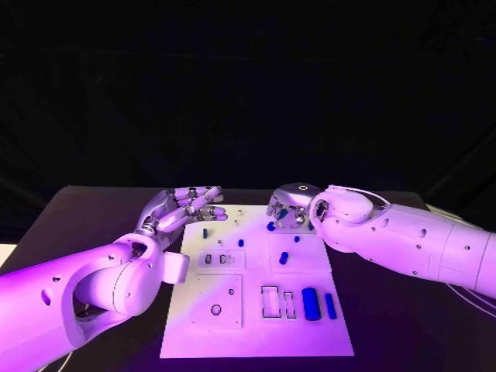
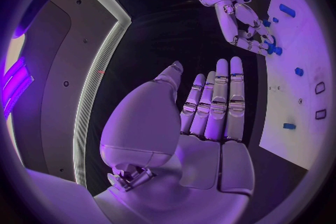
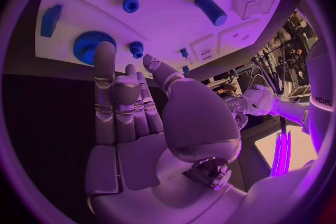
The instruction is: Assemble the parts on the task board
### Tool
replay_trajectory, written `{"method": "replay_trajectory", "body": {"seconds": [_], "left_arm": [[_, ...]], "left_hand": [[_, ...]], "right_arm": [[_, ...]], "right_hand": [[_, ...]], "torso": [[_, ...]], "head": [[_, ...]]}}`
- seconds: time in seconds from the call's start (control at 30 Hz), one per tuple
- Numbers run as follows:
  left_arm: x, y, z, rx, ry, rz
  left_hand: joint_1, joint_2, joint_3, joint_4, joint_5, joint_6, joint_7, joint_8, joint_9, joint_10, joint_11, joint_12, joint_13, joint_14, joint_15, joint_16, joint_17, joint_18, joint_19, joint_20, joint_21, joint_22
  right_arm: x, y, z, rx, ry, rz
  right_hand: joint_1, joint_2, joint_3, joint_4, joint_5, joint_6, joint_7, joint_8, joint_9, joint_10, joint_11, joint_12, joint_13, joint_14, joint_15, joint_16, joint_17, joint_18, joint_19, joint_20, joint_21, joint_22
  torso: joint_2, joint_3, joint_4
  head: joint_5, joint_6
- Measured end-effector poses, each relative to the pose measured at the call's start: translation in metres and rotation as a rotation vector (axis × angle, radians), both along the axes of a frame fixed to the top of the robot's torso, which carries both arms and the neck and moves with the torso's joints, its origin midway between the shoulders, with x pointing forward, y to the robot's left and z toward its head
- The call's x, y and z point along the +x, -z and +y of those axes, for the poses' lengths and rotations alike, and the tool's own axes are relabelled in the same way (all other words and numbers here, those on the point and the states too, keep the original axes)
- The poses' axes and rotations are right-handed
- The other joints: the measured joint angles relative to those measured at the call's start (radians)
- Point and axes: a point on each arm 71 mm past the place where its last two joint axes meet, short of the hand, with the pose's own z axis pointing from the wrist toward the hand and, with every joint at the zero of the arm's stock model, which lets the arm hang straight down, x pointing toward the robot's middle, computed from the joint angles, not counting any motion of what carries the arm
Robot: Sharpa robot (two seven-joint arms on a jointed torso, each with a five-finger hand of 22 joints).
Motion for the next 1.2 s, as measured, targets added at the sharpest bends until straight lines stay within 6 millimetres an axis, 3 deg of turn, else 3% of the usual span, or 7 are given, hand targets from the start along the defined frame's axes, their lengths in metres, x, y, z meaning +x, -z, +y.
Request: {"method": "replay_trajectory", "body": {"seconds": [0.3, 1.2], "left_arm": [[0.0001, 0.0004, -0.0005, -0.004, 0.000, 0.007], [0.0017, 0.0013, 0.0017, -0.002, -0.007, 0.014]], "left_hand": [[0.000, 0.000, 0.000, 0.000, 0.000, 0.000, 0.000, 0.000, 0.000, 0.000, 0.000, 0.000, 0.000, 0.000, 0.000, 0.000, 0.000, 0.000, 0.000, 0.000, 0.000, 0.000], [0.000, 0.000, 0.000, 0.000, 0.000, 0.000, 0.000, 0.000, 0.000, 0.000, 0.000, -0.004, 0.000, 0.000, 0.000, -0.004, 0.001, 0.000, 0.000, 0.000, 0.000, 0.001]], "right_arm": [[0.0012, 0.0022, 0.0039, -0.026, -0.008, 0.011], [0.0019, -0.0024, 0.0037, -0.030, -0.018, -0.022]], "right_hand": [[0.000, 0.000, 0.012, 0.010, -0.004, 0.011, -0.009, 0.000, 0.001, -0.008, -0.001, 0.000, -0.001, 0.000, 0.000, 0.044, 0.045, 0.000, -0.004, 0.004, 0.021, 0.015], [0.005, -0.005, 0.045, 0.018, -0.012, 0.026, -0.012, 0.000, 0.002, -0.004, -0.005, 0.003, -0.005, 0.000, 0.000, 0.146, 0.155, 0.000, -0.011, 0.003, 0.119, 0.113]], "torso": [[0.010, -0.0015, 0.0066], [0.026, -0.0014, 0.0105]], "head": [[-0.004, -0.001], [-0.008, -0.006]]}}
